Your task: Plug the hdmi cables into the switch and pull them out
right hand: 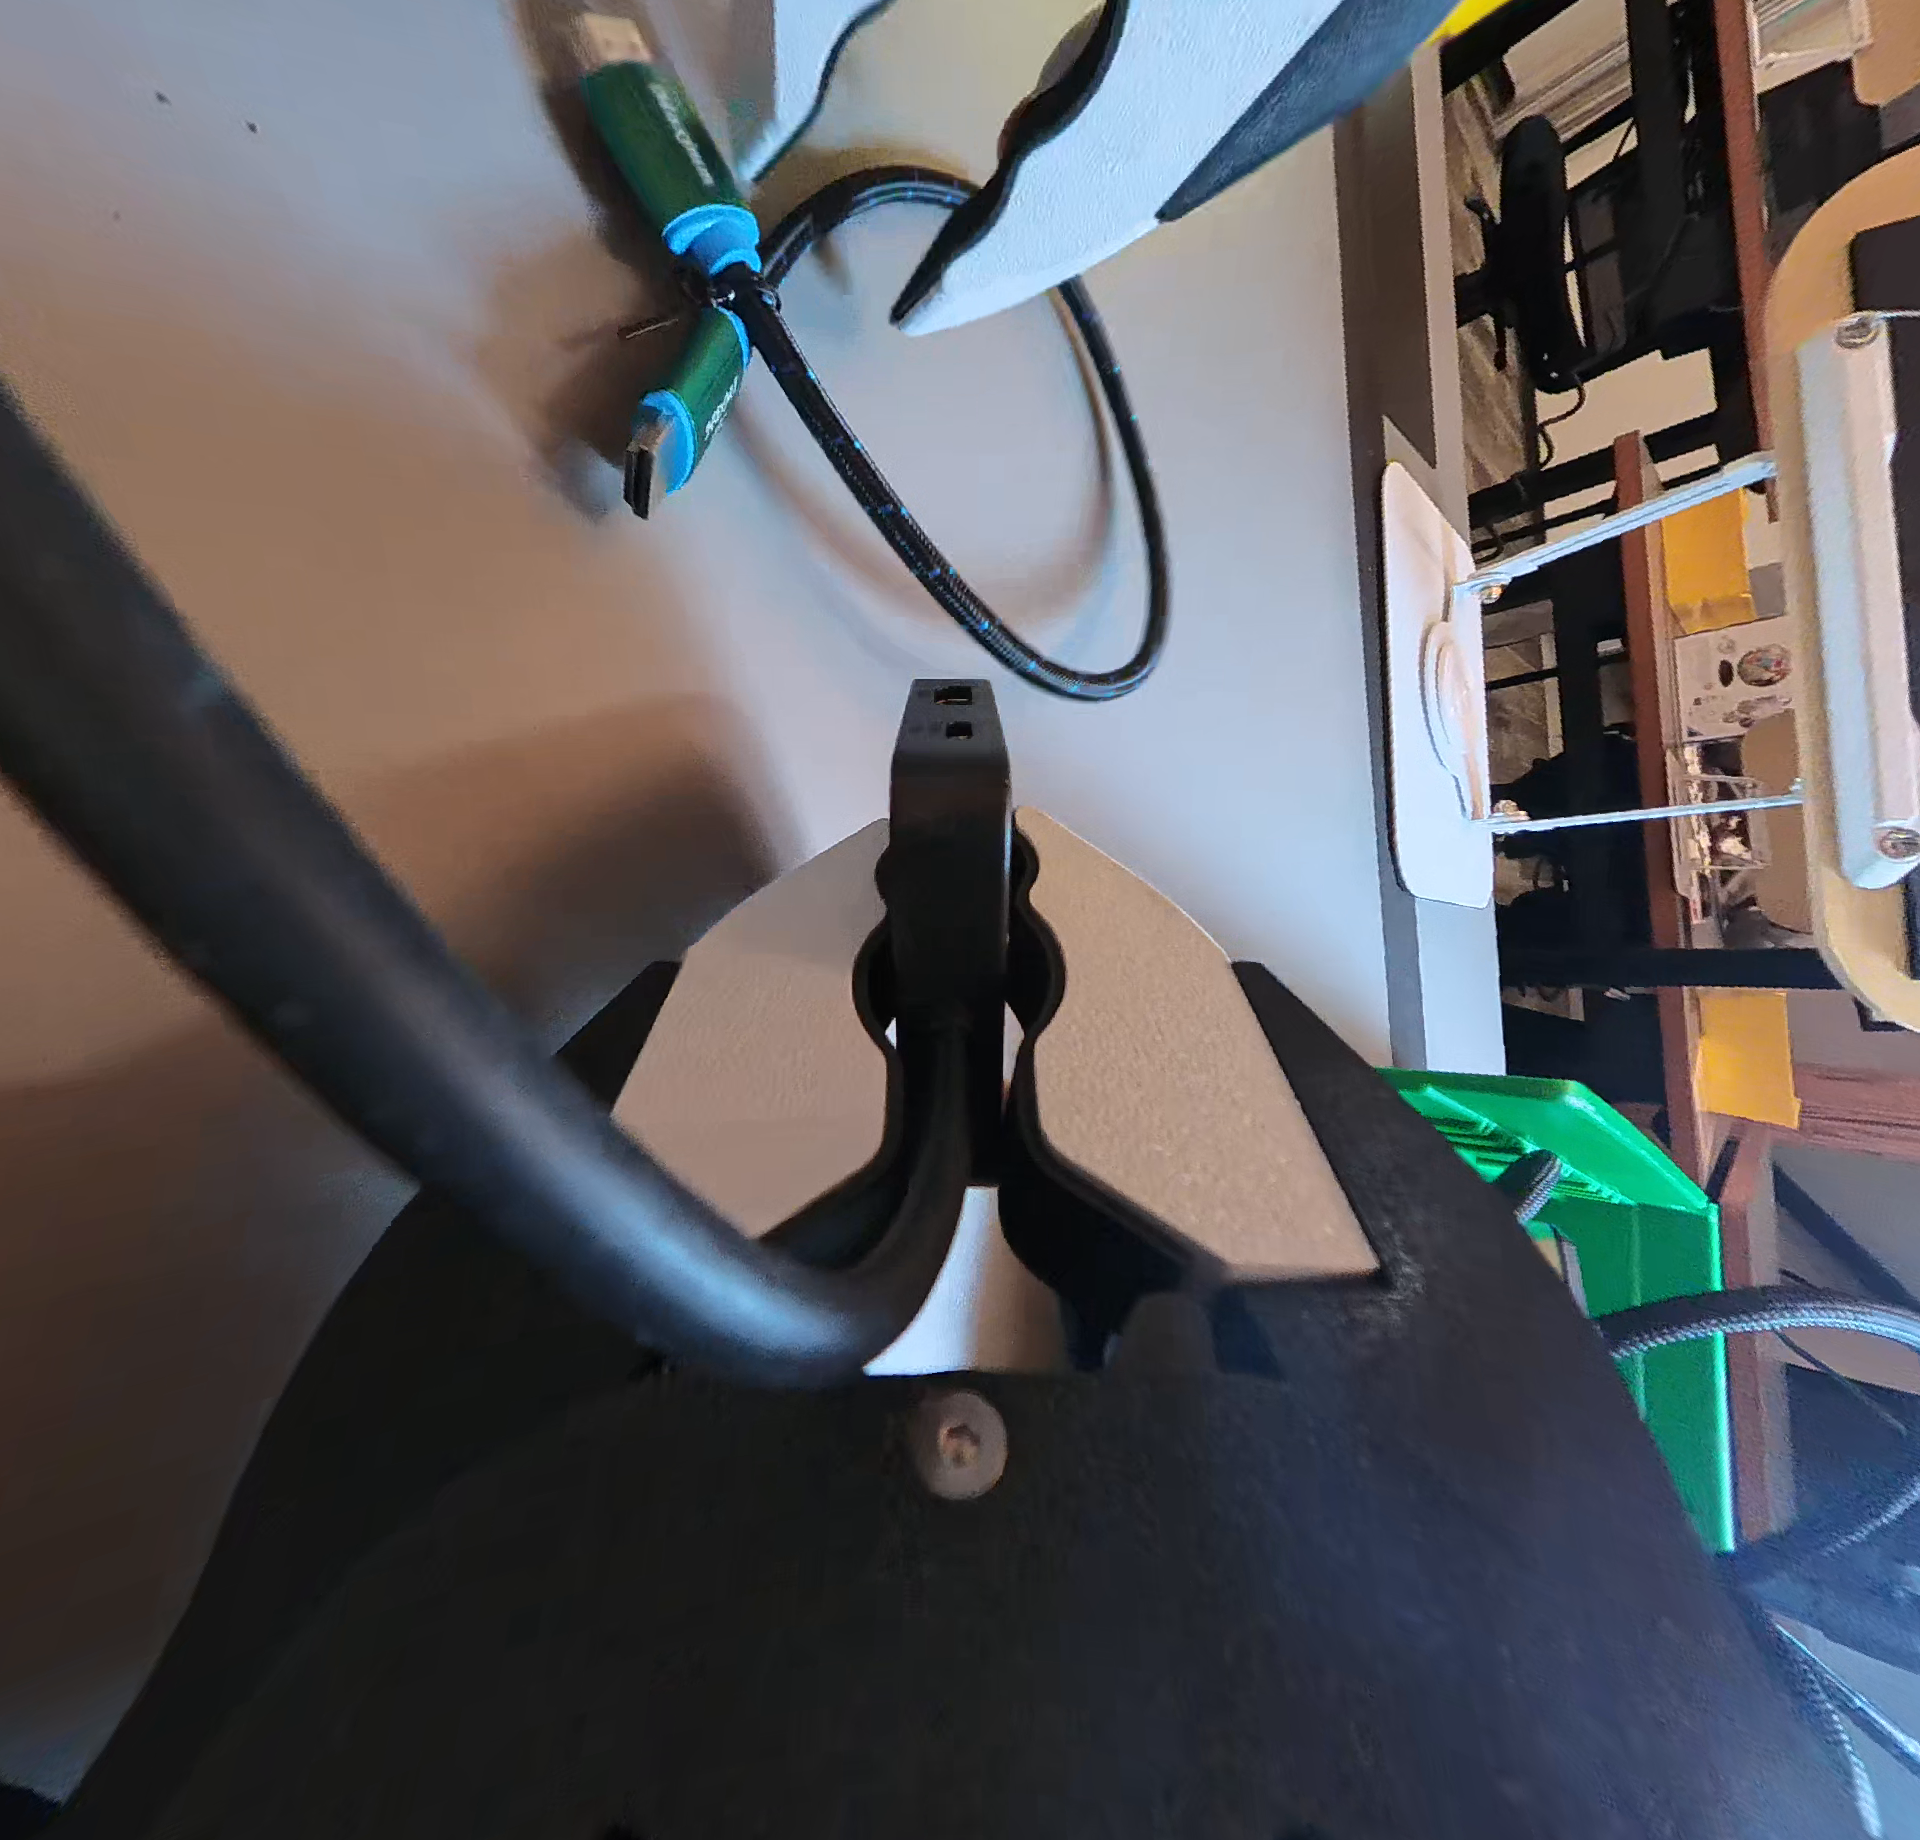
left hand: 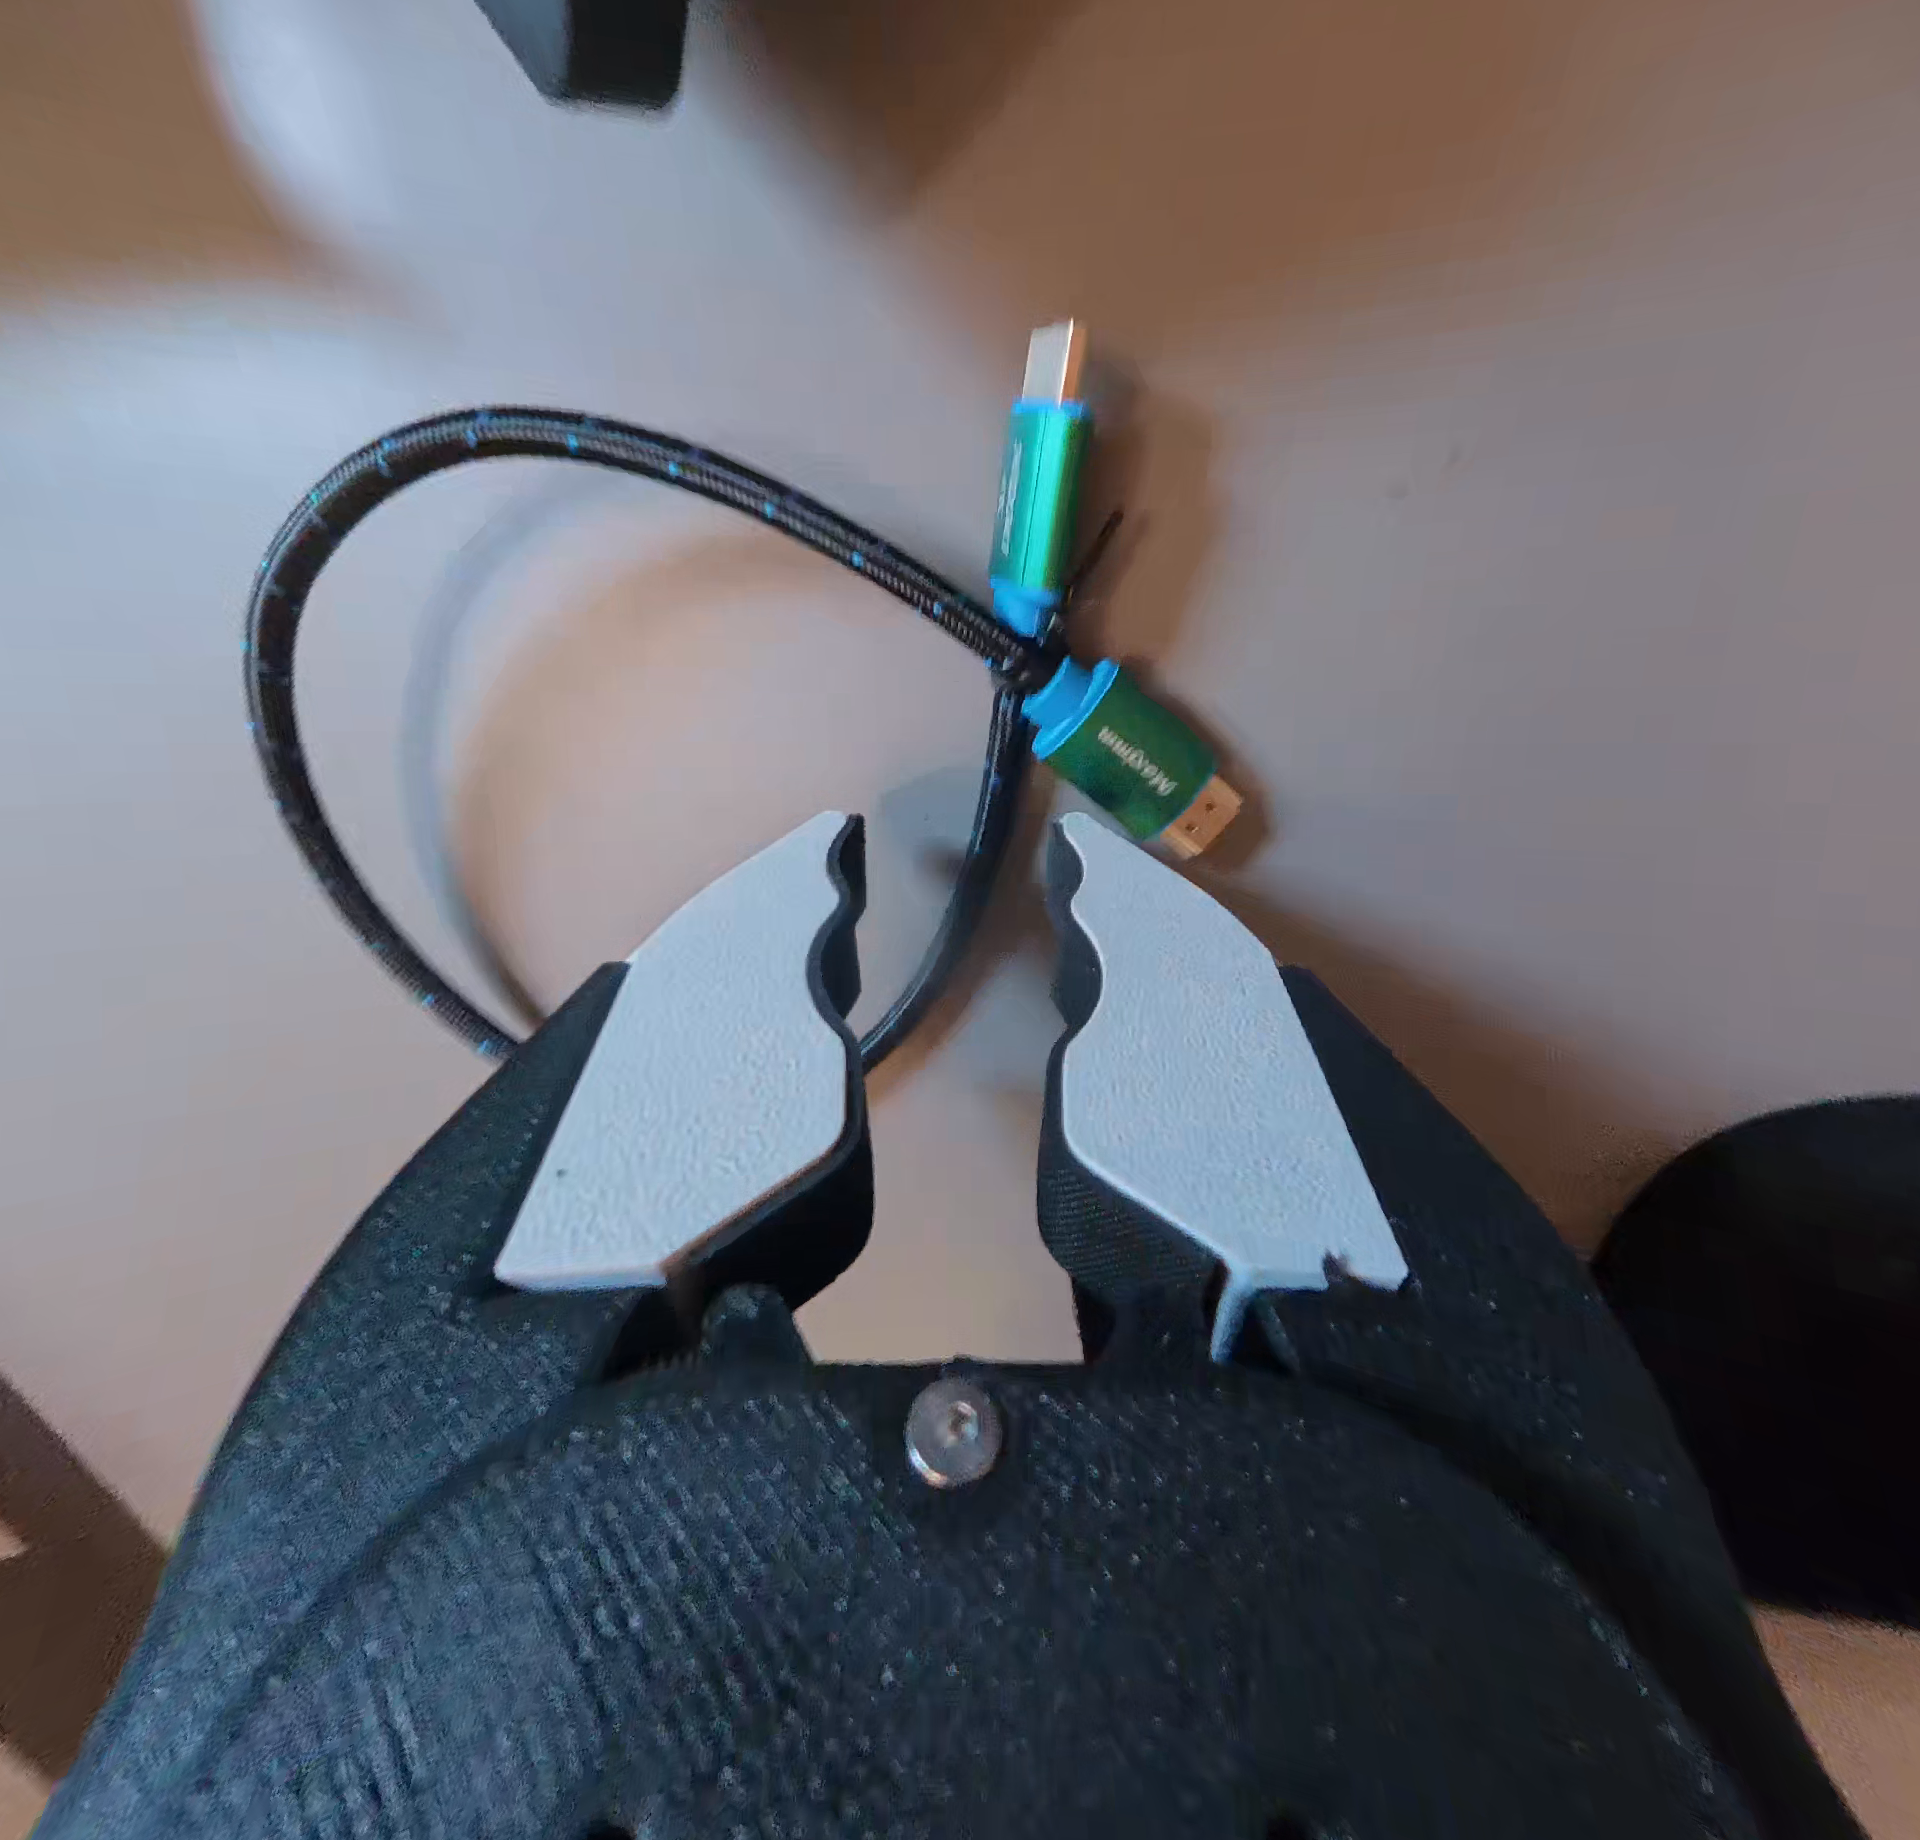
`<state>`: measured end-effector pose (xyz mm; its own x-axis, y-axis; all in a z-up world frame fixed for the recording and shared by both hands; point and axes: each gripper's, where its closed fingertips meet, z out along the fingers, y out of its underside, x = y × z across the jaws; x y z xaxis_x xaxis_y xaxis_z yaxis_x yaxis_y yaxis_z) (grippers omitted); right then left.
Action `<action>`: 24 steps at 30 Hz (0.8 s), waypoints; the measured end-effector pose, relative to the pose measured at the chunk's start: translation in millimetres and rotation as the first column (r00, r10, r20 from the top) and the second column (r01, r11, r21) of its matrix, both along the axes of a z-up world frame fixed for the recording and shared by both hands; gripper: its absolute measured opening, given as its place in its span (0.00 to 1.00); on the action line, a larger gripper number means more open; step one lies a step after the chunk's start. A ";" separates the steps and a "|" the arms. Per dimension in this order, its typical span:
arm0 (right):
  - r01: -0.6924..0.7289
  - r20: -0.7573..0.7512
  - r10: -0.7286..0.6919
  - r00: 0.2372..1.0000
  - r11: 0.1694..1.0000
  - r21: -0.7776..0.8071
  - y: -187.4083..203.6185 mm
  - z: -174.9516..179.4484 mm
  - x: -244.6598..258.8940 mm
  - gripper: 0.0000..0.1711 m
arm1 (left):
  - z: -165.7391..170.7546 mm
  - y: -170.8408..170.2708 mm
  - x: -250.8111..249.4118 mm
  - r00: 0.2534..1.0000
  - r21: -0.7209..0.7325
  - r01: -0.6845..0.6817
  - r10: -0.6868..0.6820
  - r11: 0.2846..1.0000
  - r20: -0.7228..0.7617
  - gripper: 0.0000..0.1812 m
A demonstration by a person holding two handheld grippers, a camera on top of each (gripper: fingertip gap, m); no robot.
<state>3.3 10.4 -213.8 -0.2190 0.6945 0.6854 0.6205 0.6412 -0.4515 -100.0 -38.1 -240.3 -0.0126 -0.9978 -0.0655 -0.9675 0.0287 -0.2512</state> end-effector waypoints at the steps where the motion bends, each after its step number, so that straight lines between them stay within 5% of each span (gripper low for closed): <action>1: 0.002 -0.001 -0.002 1.000 1.000 -0.004 0.2 0.0 0.8 0.09 | -4.1 -0.1 -4.7 0.998 -0.021 -0.004 0.003 1.000 -0.056 0.16; 4: 0.004 -0.012 -0.004 1.000 1.000 -0.015 1.7 2.4 3.7 0.09 | -7.4 -11.8 2.6 0.994 -0.112 -0.105 0.100 0.988 -0.049 0.05; 8: -0.006 -0.045 0.004 0.999 0.999 -0.049 1.3 10.2 6.6 0.09 | 2.6 -35.9 26.6 0.947 -0.235 -0.274 0.305 0.932 0.104 0.05; 11: 0.003 -0.056 -0.006 0.998 0.999 -0.050 4.8 16.8 12.2 0.09 | 31.1 -55.8 44.6 0.890 -0.350 -0.251 0.358 0.902 0.284 0.11; 17: 0.050 -0.066 -0.053 0.996 0.998 -0.047 14.0 24.1 23.7 0.09 | 24.1 -37.2 30.9 0.954 -0.039 -0.155 0.160 0.987 0.253 0.16; 21: 0.079 -0.072 -0.083 0.994 0.996 -0.050 16.7 25.5 33.1 0.09 | 4.7 -54.5 53.8 0.972 -0.025 0.044 -0.037 0.999 0.233 0.20; 24: 0.096 -0.075 -0.101 0.992 0.993 -0.062 19.7 23.9 40.0 0.09 | 7.7 -50.0 76.0 0.954 0.003 0.072 -0.070 0.997 0.293 0.19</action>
<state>43.3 30.1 -189.9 -0.0948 0.7491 0.6557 0.6407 0.5500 -0.5357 -24.0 -88.1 -232.6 -0.0649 -0.9955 -0.0696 -0.8471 0.0918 -0.5234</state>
